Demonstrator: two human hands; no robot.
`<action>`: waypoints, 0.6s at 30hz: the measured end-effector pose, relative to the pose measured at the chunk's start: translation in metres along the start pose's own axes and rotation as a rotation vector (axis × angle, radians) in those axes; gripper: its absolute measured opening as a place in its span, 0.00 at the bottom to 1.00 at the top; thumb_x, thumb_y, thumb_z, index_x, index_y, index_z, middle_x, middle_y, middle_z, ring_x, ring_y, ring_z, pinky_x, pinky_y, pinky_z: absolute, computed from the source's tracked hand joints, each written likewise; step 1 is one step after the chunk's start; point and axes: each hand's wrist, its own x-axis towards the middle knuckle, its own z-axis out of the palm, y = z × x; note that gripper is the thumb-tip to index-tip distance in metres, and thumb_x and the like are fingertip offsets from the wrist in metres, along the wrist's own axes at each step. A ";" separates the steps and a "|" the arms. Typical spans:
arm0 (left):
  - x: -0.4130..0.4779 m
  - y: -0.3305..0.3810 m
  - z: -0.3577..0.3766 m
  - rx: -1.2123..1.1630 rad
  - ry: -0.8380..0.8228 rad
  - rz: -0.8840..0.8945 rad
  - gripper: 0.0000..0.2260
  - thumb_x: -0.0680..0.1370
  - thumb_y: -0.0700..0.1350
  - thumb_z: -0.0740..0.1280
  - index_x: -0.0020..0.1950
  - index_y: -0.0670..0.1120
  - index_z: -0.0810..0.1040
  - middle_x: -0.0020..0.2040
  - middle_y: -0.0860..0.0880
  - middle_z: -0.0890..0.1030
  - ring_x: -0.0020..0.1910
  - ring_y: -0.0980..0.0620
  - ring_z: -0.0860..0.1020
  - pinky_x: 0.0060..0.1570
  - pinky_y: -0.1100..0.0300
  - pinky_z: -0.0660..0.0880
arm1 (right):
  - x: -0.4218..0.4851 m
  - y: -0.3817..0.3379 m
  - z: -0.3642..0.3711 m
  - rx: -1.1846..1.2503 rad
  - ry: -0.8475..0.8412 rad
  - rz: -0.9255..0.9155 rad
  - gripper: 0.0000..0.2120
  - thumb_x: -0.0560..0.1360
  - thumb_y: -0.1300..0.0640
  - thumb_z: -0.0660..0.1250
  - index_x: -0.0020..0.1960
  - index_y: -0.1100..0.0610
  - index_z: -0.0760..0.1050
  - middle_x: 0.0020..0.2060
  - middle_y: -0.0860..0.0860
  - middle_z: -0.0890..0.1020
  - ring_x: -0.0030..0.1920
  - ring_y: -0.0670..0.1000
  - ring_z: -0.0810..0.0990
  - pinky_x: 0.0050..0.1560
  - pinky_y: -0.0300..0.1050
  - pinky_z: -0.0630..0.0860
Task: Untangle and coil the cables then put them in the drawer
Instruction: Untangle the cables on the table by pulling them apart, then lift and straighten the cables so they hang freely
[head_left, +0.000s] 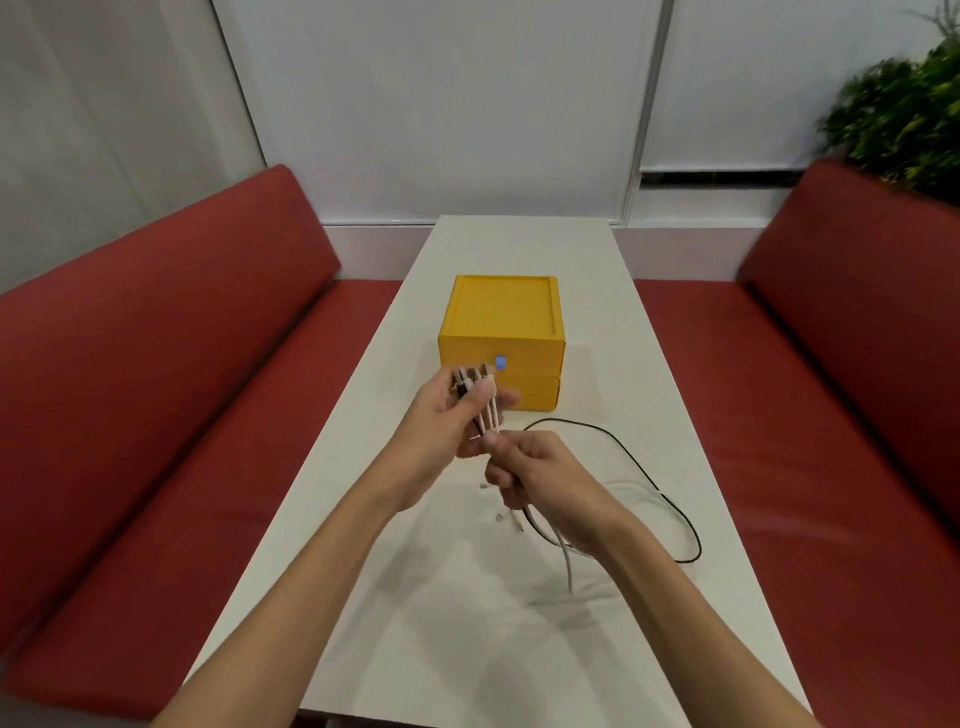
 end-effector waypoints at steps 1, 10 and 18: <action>0.001 -0.002 0.000 -0.028 -0.003 0.011 0.10 0.81 0.46 0.61 0.62 0.51 0.71 0.55 0.44 0.83 0.55 0.49 0.82 0.49 0.53 0.80 | 0.001 0.000 0.001 -0.017 0.002 -0.008 0.17 0.82 0.54 0.57 0.53 0.66 0.78 0.25 0.46 0.66 0.27 0.45 0.60 0.28 0.35 0.58; 0.007 0.003 0.003 0.094 -0.014 0.083 0.06 0.82 0.43 0.60 0.55 0.45 0.75 0.44 0.44 0.82 0.43 0.49 0.84 0.43 0.52 0.80 | 0.003 -0.004 0.001 -0.131 -0.060 0.027 0.14 0.82 0.53 0.56 0.46 0.58 0.76 0.26 0.46 0.68 0.27 0.44 0.66 0.30 0.34 0.63; 0.066 0.007 -0.027 -0.498 0.370 -0.202 0.12 0.83 0.33 0.50 0.44 0.39 0.70 0.34 0.47 0.65 0.23 0.57 0.64 0.22 0.67 0.63 | 0.014 -0.026 -0.008 -0.334 -0.036 -0.014 0.15 0.83 0.52 0.54 0.41 0.55 0.71 0.25 0.43 0.66 0.24 0.42 0.60 0.25 0.34 0.59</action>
